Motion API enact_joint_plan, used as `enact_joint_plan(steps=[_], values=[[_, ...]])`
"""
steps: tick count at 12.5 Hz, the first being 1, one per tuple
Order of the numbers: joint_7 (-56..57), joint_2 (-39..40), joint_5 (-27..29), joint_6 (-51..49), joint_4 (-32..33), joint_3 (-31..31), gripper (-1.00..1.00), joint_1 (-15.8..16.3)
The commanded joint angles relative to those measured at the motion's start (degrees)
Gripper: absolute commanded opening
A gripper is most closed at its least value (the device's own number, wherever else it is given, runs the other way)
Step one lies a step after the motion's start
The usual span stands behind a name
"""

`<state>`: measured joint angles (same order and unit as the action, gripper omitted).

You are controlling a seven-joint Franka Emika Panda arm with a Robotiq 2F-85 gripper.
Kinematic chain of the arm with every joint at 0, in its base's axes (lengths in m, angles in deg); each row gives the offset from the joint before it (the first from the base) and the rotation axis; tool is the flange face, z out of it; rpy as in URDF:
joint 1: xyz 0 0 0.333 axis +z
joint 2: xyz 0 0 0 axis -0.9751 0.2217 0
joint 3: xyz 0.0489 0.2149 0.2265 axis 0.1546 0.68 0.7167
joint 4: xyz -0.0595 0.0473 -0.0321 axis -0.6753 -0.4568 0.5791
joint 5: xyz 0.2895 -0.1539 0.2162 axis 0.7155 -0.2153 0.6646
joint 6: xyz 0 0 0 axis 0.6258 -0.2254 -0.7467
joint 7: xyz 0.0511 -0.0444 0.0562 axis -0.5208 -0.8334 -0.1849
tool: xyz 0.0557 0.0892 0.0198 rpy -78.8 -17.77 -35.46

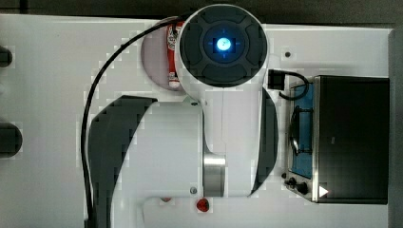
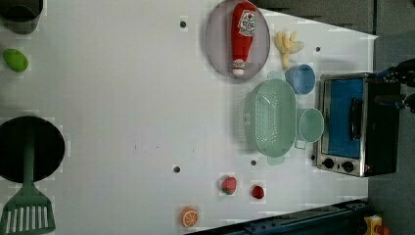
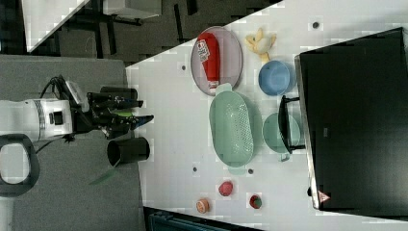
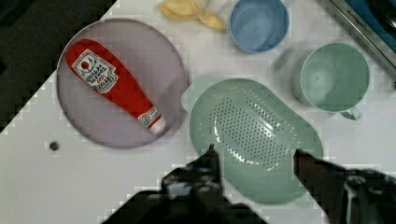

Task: Drag strainer right to left.

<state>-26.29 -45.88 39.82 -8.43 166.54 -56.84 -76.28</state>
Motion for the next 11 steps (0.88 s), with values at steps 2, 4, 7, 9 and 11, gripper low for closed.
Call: enact_joint_plan(steps=[2,4,7,9,11], values=[[-1.1,-21.7,-1.3,-13.4,7.4,-1.8,0.81,-2.3],[-1.2,-21.7,-1.3,-13.3,9.0,-1.7,1.0,-2.3],[-1.3,-21.3,-1.3,-11.7,14.9,-1.3,1.0,-2.3],[-1.4,-20.5,-1.3,-6.0,20.1,-1.0,1.0,-2.3],[-2.8,-19.3,-1.3,2.7,25.7,-1.0,1.0,-2.3]])
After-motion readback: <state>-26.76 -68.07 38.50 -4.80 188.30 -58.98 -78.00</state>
